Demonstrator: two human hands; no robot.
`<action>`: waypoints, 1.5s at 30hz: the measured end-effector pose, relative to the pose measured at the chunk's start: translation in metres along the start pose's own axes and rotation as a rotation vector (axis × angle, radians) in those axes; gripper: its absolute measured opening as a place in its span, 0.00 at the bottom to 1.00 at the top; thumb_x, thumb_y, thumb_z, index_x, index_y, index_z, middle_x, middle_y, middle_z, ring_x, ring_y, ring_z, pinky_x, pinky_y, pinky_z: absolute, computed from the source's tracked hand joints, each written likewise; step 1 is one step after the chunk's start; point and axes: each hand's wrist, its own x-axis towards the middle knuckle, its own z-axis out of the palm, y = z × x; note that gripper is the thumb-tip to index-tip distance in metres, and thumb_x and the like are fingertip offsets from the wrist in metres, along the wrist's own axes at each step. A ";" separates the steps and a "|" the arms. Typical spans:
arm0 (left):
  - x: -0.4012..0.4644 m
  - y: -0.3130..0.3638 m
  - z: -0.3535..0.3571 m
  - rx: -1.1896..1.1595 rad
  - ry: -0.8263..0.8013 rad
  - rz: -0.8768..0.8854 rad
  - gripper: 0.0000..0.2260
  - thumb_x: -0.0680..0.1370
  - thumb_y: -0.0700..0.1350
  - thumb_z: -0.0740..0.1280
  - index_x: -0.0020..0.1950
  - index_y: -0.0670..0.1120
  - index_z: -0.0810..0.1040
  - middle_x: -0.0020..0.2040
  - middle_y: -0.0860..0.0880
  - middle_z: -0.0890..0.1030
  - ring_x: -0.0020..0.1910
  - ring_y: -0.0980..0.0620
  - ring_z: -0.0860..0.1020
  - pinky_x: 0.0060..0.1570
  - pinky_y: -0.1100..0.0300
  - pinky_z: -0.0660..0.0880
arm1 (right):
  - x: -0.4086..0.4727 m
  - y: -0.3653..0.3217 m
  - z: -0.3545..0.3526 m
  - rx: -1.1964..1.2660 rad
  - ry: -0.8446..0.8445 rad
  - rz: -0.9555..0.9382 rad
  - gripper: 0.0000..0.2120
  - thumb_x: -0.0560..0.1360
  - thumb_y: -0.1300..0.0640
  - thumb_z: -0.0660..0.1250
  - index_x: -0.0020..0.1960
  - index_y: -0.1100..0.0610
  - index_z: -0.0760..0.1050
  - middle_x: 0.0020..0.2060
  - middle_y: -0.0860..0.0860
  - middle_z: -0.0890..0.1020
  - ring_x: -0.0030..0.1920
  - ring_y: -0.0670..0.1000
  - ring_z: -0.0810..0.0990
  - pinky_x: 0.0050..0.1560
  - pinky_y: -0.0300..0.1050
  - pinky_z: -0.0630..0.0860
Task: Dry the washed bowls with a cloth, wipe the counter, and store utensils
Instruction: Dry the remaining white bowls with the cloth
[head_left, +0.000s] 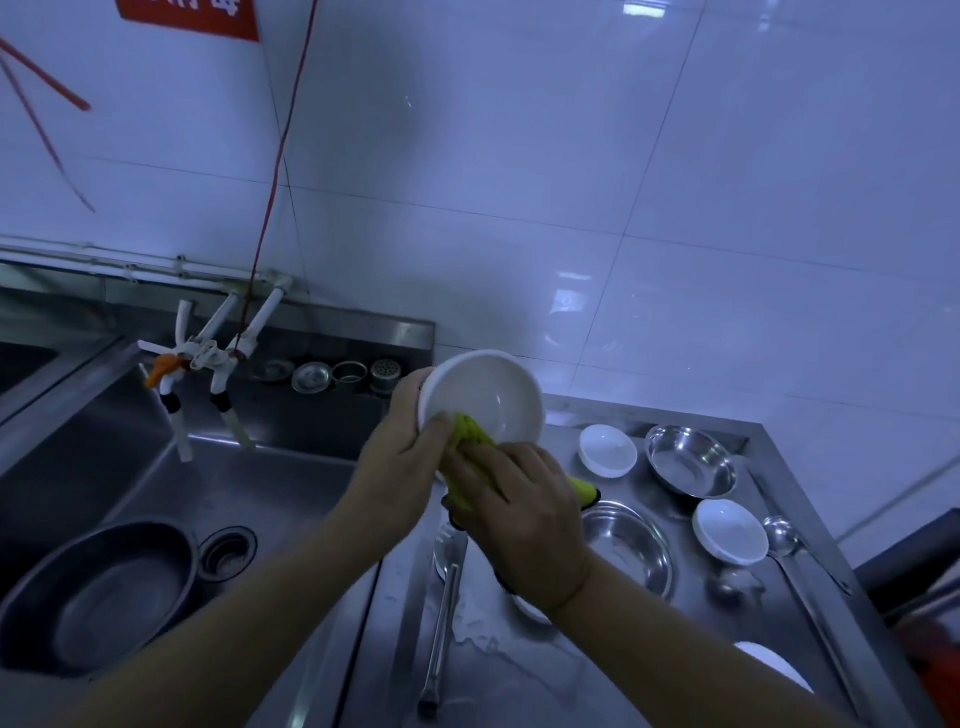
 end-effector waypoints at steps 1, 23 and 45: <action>0.003 0.001 -0.004 0.027 -0.014 0.025 0.15 0.77 0.48 0.58 0.63 0.57 0.68 0.52 0.57 0.75 0.50 0.56 0.75 0.49 0.55 0.77 | -0.001 -0.001 0.000 0.020 -0.005 -0.014 0.15 0.75 0.56 0.71 0.60 0.59 0.80 0.49 0.56 0.84 0.43 0.55 0.79 0.45 0.49 0.75; 0.032 0.001 -0.005 0.024 -0.122 0.085 0.15 0.70 0.53 0.59 0.55 0.58 0.75 0.46 0.56 0.79 0.46 0.55 0.77 0.44 0.56 0.75 | 0.005 0.046 -0.005 0.012 -0.001 -0.293 0.10 0.74 0.61 0.73 0.55 0.59 0.83 0.47 0.54 0.85 0.41 0.53 0.81 0.43 0.48 0.78; 0.058 0.006 -0.028 0.326 -0.419 -0.014 0.13 0.69 0.53 0.60 0.52 0.62 0.74 0.48 0.52 0.78 0.46 0.51 0.77 0.43 0.51 0.76 | 0.007 0.066 0.001 0.026 -0.104 -0.430 0.06 0.74 0.61 0.72 0.50 0.57 0.84 0.48 0.53 0.84 0.44 0.55 0.82 0.49 0.49 0.78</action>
